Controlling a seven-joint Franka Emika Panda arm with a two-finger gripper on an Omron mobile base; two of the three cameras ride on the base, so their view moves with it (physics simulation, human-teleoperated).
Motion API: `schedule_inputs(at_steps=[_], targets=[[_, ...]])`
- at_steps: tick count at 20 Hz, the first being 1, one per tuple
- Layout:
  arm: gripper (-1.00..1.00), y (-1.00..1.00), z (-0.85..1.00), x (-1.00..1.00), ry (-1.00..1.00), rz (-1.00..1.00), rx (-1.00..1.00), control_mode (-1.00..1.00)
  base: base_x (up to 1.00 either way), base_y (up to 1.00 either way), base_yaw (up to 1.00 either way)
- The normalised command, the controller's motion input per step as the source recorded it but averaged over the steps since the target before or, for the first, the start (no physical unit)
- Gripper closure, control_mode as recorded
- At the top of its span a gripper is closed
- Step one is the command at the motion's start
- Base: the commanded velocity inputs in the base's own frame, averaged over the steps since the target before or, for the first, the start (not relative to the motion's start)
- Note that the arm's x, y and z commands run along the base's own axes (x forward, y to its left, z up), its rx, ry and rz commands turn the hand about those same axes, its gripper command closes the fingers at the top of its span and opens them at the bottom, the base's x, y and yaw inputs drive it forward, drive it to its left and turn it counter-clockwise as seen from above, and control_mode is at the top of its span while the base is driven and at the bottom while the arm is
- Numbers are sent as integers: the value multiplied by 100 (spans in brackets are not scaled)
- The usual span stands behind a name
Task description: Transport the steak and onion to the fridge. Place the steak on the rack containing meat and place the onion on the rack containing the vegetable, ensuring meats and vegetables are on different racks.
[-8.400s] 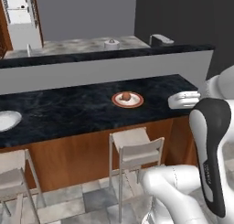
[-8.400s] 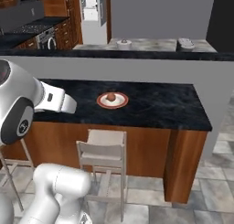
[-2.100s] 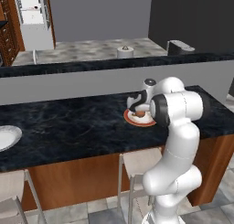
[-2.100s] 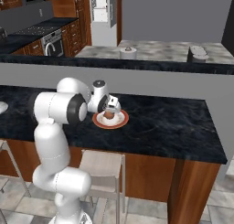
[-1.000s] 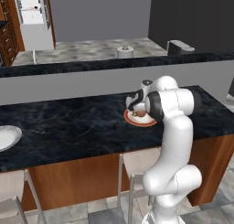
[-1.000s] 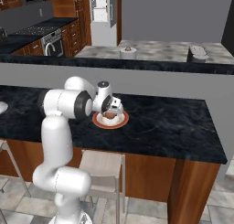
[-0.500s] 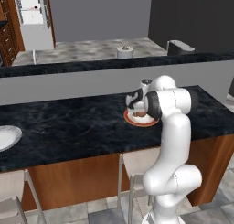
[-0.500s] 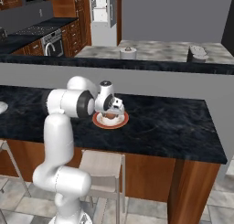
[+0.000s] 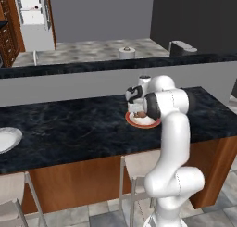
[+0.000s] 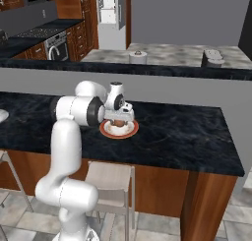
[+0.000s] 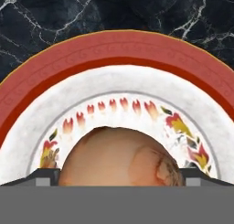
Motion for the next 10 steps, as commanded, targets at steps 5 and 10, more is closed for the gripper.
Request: schedule_inputs(at_steps=[5,10], targets=[[100,0,-40,-14,19,-2,0,-100,0,0,0],[100,0,-11,-46,5,-2,0,-100,0,0,0]])
